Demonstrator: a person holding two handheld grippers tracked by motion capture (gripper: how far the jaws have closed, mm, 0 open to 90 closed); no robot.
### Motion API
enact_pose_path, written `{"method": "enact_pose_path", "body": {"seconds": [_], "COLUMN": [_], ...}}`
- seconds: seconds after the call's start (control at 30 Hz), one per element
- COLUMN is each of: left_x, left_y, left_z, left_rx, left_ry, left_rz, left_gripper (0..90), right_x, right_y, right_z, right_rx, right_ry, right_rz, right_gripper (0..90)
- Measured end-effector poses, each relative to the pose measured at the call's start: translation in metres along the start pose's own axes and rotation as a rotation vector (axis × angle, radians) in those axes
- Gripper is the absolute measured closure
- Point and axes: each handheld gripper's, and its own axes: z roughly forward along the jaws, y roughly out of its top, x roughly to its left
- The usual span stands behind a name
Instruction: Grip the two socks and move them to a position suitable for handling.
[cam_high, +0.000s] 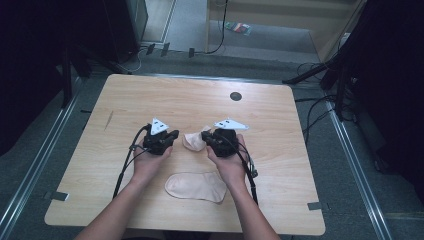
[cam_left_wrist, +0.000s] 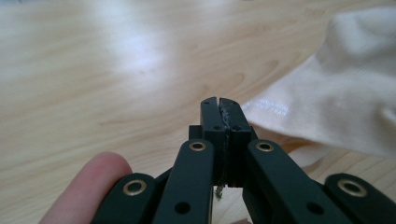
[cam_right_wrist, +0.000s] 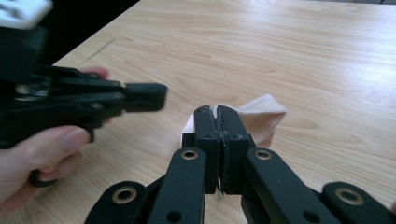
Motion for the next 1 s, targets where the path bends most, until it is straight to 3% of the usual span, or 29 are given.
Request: {"method": "enact_pose_path", "body": {"seconds": [0.07,0.13,0.2,0.27,0.43,0.6,0.77,1.0], "left_x": [0.005,0.011,0.015,0.015,0.008,0.000,-0.001,-0.001], "left_y": [0.000,-0.002,-0.006,-0.010,-0.014,-0.013,-0.014,-0.014], "left_z": [-0.006,-0.006,-0.001,0.004,0.012,0.024,0.028,0.023], "left_rx": [-0.010,0.012,0.057,0.101,0.137,0.187,0.164,0.102], "left_ry": [-0.008,-0.057,-0.100,-0.109,-0.152,-0.127,-0.128,-0.196], "left_rz": [-0.023,-0.068,-0.102,-0.109,-0.104,-0.101,-0.116,-0.082], "left_gripper": [90.0,89.2,76.1,64.3,51.8,39.1,33.6,29.9], "right_x": [0.001,0.003,0.005,0.007,0.006,0.006,0.009,0.012], "right_y": [0.001,0.001,0.002,0.003,0.006,0.007,0.009,0.014], "right_z": [0.003,0.005,0.006,0.005,0.003,0.000,-0.005,-0.015], "right_rx": [-0.005,-0.006,-0.011,-0.014,-0.016,-0.015,-0.022,-0.043], "right_ry": [0.010,0.014,0.018,0.019,0.021,0.026,0.047,0.084], "right_rz": [0.007,0.012,0.009,0.005,0.003,-0.002,-0.009,-0.019], "right_gripper": [89.1,89.0,89.0,89.0,89.0,89.0,89.1,89.1]}}
